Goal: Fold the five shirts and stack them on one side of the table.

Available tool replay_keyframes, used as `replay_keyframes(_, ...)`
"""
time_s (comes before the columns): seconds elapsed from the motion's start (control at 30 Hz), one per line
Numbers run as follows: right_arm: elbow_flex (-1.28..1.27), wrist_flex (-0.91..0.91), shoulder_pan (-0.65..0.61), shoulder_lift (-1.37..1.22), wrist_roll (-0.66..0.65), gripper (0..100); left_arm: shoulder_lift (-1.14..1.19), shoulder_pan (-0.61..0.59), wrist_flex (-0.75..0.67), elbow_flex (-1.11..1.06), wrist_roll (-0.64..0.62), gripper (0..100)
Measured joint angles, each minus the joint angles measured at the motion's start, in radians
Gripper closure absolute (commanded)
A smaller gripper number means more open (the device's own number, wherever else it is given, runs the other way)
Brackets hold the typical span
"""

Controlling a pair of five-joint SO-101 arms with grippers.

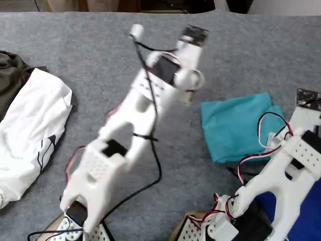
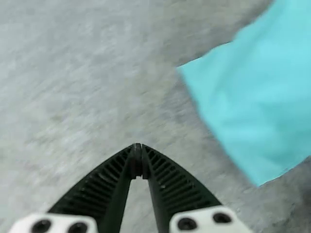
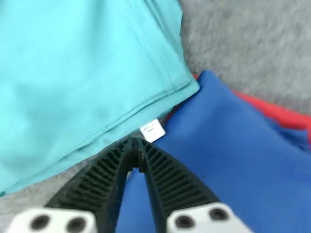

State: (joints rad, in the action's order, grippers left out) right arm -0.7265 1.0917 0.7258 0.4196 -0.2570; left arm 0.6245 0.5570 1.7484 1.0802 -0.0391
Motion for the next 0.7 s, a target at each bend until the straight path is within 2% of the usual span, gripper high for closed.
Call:
replay_keyframes(0.1, -0.015, 0.000, 0.000, 0.000, 0.137, 96.8, -0.146, -0.071, 0.000, -0.186, 0.000, 98)
replay_keyframes(0.27, -0.015, -0.009, -0.012, 0.000, 0.436, 89.6, -0.359, -0.180, 0.000, -0.459, 0.000, 98)
replay_keyframes(0.37, -0.040, -0.035, -0.040, 0.000, 0.597, 89.6, -0.459, -0.222, -0.017, -0.582, 0.003, 98)
replay_keyframes(0.5, -0.094, -0.077, -0.078, 0.003, 0.686, 89.3, -0.565, -0.241, -0.074, -0.730, 0.023, 98)
replay_keyframes(0.7, -0.098, -0.087, -0.080, 0.003, 0.727, 89.2, -0.697, -0.241, -0.150, -0.902, 0.023, 98)
